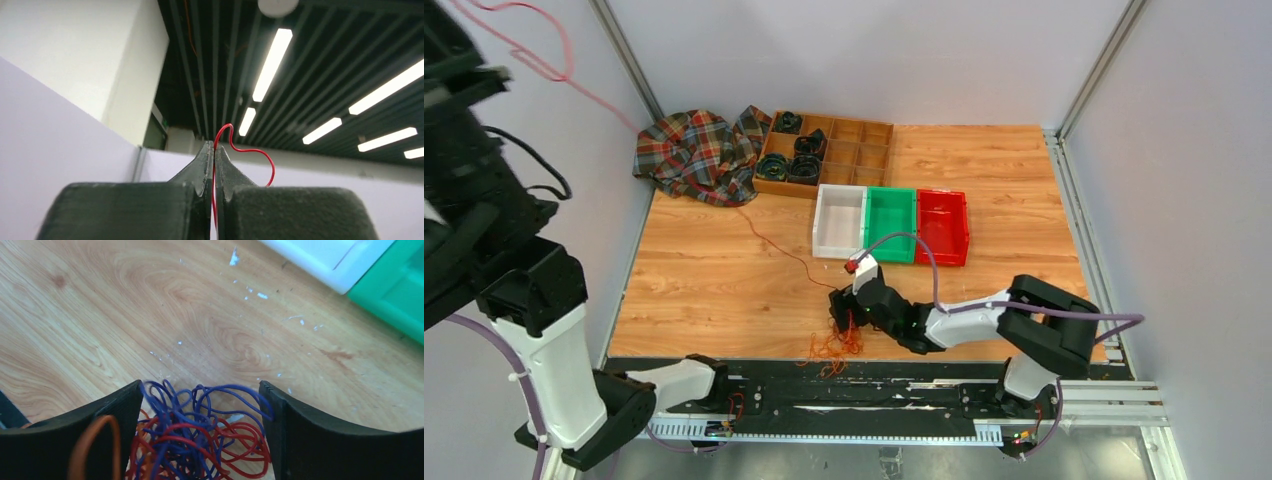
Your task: Untangle the cables
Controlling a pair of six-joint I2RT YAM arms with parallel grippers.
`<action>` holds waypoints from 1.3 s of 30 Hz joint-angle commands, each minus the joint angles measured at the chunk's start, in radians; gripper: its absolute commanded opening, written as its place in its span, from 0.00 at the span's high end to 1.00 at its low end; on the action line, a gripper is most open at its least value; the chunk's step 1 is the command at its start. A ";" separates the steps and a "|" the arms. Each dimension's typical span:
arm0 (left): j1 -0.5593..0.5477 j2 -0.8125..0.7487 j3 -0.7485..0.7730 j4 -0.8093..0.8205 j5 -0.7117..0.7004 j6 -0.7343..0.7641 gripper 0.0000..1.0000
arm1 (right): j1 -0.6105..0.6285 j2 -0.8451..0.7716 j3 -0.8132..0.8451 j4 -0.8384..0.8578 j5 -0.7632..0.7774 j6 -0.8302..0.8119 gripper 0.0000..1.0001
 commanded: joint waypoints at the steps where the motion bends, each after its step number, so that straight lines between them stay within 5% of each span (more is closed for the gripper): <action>1: -0.008 -0.093 -0.212 -0.158 0.124 -0.031 0.99 | -0.025 -0.129 -0.015 -0.028 0.016 -0.019 0.16; 5: -0.007 -0.189 -0.455 -0.366 0.146 0.039 1.00 | -0.046 -0.237 -0.002 -0.076 -0.007 -0.055 0.21; 11: -0.007 -0.327 -0.765 -0.526 0.143 0.137 1.00 | -0.098 -0.302 0.012 -0.111 -0.080 -0.062 0.48; 16: -0.008 -0.368 -0.939 -0.729 0.151 0.214 0.99 | -0.119 -0.302 0.035 -0.131 -0.119 -0.067 0.48; 24: -0.008 -0.411 -1.449 -0.793 0.134 0.318 0.95 | -0.135 -0.358 0.008 -0.164 -0.120 -0.044 0.46; 25: -0.008 -0.413 -1.496 -0.786 0.160 0.317 0.88 | -0.137 -0.367 0.004 -0.171 -0.117 -0.041 0.46; 28: -0.008 -0.407 -1.602 -0.763 0.262 0.348 0.46 | -0.142 -0.394 -0.010 -0.183 -0.110 -0.031 0.42; 33: -0.008 -0.330 -1.563 -0.884 0.545 0.397 0.06 | -0.148 -0.435 -0.027 -0.196 -0.106 -0.011 0.33; 39: -0.053 -0.176 -1.451 -0.977 0.747 0.432 0.02 | -0.155 -0.464 -0.048 -0.208 -0.102 0.021 0.32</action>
